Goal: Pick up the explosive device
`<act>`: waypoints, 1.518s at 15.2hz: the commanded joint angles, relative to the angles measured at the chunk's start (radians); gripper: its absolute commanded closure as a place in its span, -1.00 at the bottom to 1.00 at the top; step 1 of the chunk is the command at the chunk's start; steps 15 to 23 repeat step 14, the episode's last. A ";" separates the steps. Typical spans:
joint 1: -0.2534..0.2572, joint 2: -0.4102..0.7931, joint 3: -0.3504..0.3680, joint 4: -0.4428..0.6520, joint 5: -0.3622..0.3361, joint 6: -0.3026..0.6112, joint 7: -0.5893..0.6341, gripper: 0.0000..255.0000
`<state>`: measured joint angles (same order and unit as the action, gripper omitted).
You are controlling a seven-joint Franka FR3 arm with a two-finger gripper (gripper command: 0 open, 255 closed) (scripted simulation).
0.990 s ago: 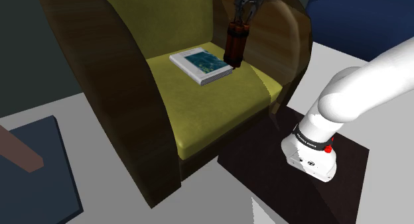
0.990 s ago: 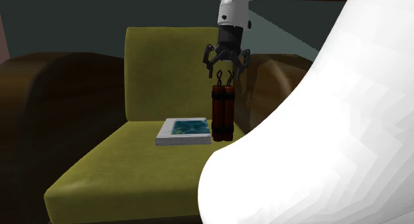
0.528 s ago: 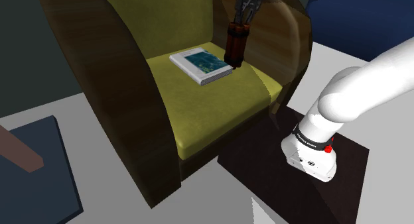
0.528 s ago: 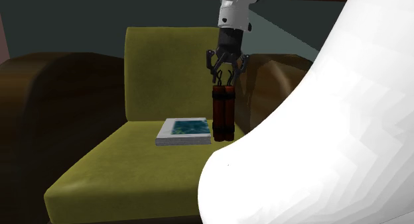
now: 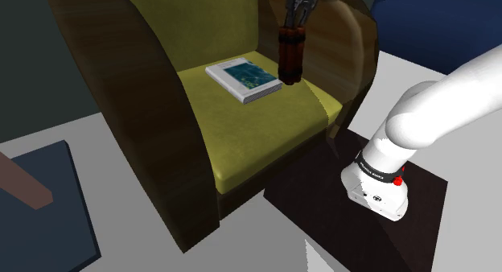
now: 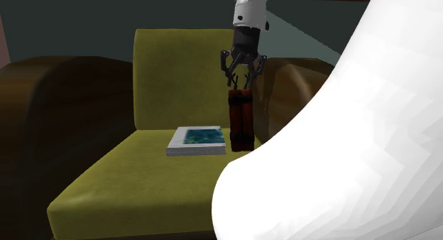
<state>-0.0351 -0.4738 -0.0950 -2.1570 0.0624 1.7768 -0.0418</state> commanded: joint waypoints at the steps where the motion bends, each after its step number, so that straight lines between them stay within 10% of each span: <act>1: 0.000 0.002 0.001 0.028 0.000 -0.026 0.003 1.00; 23: 0.004 0.037 0.000 0.210 0.002 -0.172 0.013 1.00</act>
